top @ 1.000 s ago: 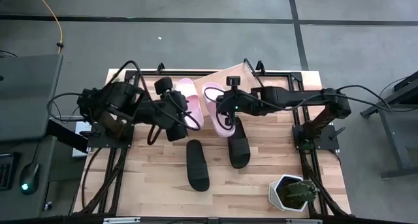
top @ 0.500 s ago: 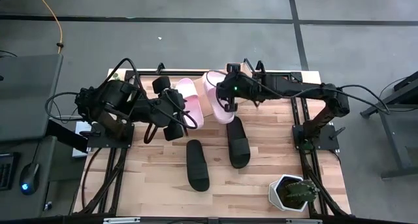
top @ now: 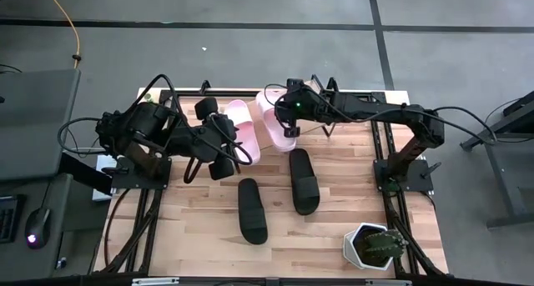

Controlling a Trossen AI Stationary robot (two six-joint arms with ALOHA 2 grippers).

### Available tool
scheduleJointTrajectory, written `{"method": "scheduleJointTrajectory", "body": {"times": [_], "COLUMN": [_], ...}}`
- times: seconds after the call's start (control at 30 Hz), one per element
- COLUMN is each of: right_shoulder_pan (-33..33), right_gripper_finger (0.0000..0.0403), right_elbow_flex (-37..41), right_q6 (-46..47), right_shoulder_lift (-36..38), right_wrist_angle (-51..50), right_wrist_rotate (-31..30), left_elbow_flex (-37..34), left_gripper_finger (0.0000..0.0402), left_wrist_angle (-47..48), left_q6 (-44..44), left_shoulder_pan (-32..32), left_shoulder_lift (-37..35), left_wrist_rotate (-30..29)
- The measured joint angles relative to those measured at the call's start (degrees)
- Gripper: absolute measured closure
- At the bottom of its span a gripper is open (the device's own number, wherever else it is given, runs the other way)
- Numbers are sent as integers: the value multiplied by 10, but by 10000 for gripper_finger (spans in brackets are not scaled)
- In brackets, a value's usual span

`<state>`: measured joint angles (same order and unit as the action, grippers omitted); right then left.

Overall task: Pick and place slides into the shelf
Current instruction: Put the pink slide on the shelf

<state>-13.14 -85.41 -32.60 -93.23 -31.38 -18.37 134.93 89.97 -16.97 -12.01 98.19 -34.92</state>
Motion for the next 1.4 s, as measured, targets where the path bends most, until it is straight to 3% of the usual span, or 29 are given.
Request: {"method": "scheduleJointTrajectory", "body": {"times": [0.7,1.4], "right_shoulder_pan": [-6,-3], "right_gripper_finger": [403,403], "right_elbow_flex": [1,1], "right_q6": [7,10], "right_shoulder_lift": [-14,-73], "right_wrist_angle": [39,73], "right_wrist_rotate": [36,50], "left_elbow_flex": [0,0], "left_gripper_finger": [250,250], "left_wrist_angle": [-2,-3], "left_q6": [-3,-9], "left_shoulder_pan": [0,0], "left_shoulder_lift": [0,0], "left_wrist_rotate": [0,0]}}
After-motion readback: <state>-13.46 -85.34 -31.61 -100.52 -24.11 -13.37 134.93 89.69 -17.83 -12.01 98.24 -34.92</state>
